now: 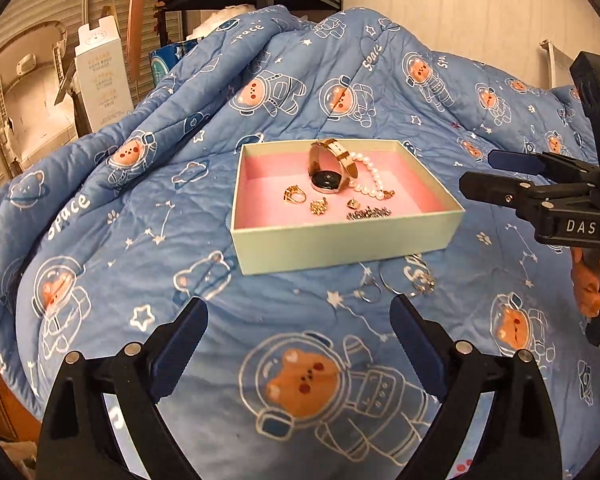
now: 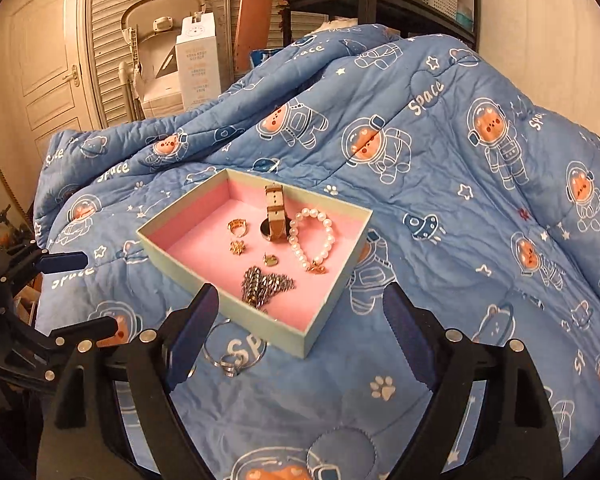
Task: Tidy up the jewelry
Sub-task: 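Open both tools in the box and withdraw them toward the remaining jewelry, then grasp the small gold charm with the left tool while the right tool grasps a silver hoop earring, then carry the charm with the left tool while the right tool carries the hoop into the box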
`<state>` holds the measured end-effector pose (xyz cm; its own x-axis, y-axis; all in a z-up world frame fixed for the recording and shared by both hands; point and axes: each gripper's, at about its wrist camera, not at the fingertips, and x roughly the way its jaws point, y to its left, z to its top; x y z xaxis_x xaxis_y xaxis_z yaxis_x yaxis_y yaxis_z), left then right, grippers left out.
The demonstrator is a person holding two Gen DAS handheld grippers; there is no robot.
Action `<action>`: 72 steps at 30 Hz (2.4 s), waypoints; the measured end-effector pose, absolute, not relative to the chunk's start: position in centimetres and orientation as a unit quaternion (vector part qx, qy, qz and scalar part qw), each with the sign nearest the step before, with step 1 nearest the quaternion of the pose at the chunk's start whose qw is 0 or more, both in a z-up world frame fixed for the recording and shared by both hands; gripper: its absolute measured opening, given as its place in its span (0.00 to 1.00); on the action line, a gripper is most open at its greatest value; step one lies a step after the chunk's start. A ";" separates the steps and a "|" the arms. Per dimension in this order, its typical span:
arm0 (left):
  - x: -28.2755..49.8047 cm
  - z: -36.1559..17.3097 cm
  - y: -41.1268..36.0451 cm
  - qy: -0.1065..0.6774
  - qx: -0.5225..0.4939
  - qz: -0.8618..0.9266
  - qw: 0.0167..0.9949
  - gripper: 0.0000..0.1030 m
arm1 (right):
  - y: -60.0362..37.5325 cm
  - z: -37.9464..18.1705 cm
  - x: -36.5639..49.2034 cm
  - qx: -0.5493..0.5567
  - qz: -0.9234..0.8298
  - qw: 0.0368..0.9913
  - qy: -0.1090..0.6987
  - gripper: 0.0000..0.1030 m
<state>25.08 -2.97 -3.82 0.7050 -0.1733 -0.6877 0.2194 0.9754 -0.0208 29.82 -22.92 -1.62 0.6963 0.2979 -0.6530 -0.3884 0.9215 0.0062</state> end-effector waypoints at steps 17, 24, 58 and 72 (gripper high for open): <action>23.4 -7.0 -7.2 0.399 -0.002 -0.150 0.905 0.43 | -23.8 -6.7 25.1 -0.021 0.175 0.899 0.402 0.64; 26.1 -8.0 -9.6 0.427 0.008 -0.164 0.889 0.31 | -25.1 -7.1 25.1 -0.007 0.164 0.897 0.410 0.64; 24.2 -8.5 -4.9 0.423 -0.062 -0.134 0.894 0.14 | -19.4 -9.7 29.2 -0.027 0.210 0.872 0.442 0.15; 23.4 -8.0 -4.7 0.418 -0.072 -0.135 0.896 0.14 | -20.5 -8.9 26.9 -0.007 0.226 0.873 0.432 0.13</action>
<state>23.39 -4.65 -8.02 0.6145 -0.3013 -0.7291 0.1818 0.9534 -0.2408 26.91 -20.50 -8.92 0.5239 0.3887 -0.7579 -0.4014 0.8975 0.1828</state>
